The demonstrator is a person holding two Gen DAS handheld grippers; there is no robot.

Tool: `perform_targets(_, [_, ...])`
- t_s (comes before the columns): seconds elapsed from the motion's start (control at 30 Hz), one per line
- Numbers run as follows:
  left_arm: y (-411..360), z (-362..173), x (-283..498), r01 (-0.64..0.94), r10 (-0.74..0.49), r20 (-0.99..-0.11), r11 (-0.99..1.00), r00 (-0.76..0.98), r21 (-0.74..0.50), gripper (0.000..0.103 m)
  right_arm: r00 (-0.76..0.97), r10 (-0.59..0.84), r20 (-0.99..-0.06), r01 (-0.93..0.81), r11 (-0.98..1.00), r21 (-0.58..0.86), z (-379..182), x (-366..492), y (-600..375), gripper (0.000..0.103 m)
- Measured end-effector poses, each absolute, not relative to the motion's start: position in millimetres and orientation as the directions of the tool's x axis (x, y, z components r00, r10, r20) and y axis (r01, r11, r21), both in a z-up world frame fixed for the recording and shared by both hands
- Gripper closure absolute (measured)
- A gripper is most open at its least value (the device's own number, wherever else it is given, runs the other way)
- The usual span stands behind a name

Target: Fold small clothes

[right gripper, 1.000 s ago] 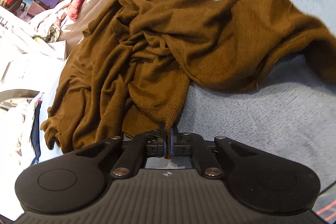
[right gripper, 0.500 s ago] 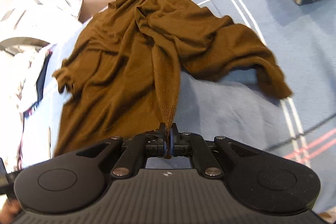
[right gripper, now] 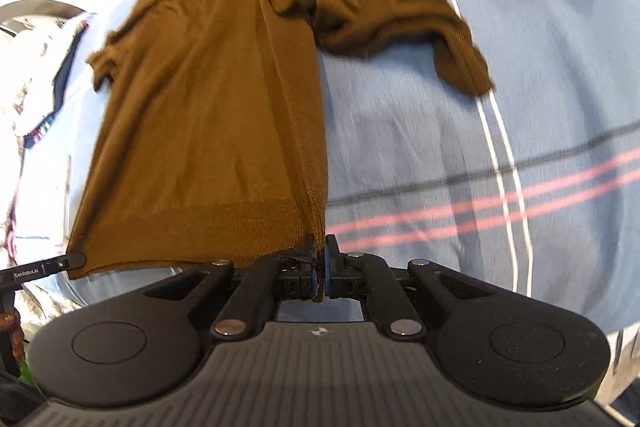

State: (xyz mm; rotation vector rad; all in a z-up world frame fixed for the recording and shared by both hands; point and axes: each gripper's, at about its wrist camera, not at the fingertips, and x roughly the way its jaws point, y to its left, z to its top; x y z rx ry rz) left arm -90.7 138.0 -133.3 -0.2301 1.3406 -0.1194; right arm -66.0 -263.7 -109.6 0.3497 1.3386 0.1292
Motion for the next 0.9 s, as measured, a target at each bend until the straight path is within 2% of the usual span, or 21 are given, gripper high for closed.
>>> perform_targets(0.17, [135, -151, -96, -0.028, -0.150, -0.967, 0.987, 0.204, -0.159, 0.099, 0.223, 0.221, -0.950, 0.064, 0.969, 0.240, -128, -73, -252, 0.099])
perform_targets(0.4, [119, -153, -101, 0.019, -0.143, -0.966, 0.990, 0.217, -0.142, 0.099, 0.212, 0.195, -0.958, 0.043, 0.977, 0.209, -139, -73, -249, 0.098])
perform_targets(0.47, [119, -154, -104, 0.012, -0.133, -0.969, 0.991, 0.210, -0.134, 0.096, 0.215, 0.183, -0.959, 0.055, 0.979, 0.199, -142, -73, -251, 0.094])
perform_targets(0.57, [126, -155, -107, -0.024, -0.160, -0.968, 0.986, 0.192, -0.167, 0.084, 0.226, 0.163, -0.960, 0.078, 0.980, 0.184, -145, -75, -256, 0.064])
perform_targets(0.63, [129, -147, -109, -0.012, -0.131, -0.969, 0.991, 0.209, -0.136, 0.065, 0.255, 0.179, -0.950, 0.092, 0.974, 0.208, -141, -80, -263, 0.063])
perform_targets(0.73, [123, -122, -104, 0.032, -0.096, -0.961, 0.995, 0.260, -0.091, 0.041, 0.294, 0.123, -0.948, 0.067, 0.987, 0.149, -124, -84, -267, 0.060])
perform_targets(0.77, [118, -113, -100, 0.055, -0.105, -0.952, 0.994, 0.287, -0.093, 0.037, 0.314, 0.109, -0.943, 0.049, 0.990, 0.130, -118, -83, -268, 0.057])
perform_targets(0.8, [111, -105, -94, 0.081, -0.117, -0.942, 0.992, 0.314, -0.096, 0.028, 0.331, 0.099, -0.938, 0.038, 0.992, 0.118, -112, -80, -269, 0.052])
perform_targets(0.83, [104, -98, -88, 0.106, -0.128, -0.933, 0.989, 0.336, -0.098, 0.014, 0.348, 0.092, -0.933, 0.030, 0.994, 0.110, -108, -76, -270, 0.049])
perform_targets(0.9, [82, -90, -72, 0.158, -0.155, -0.914, 0.982, 0.374, -0.101, 0.003, 0.380, 0.087, -0.921, 0.024, 0.994, 0.104, -101, -66, -270, 0.044])
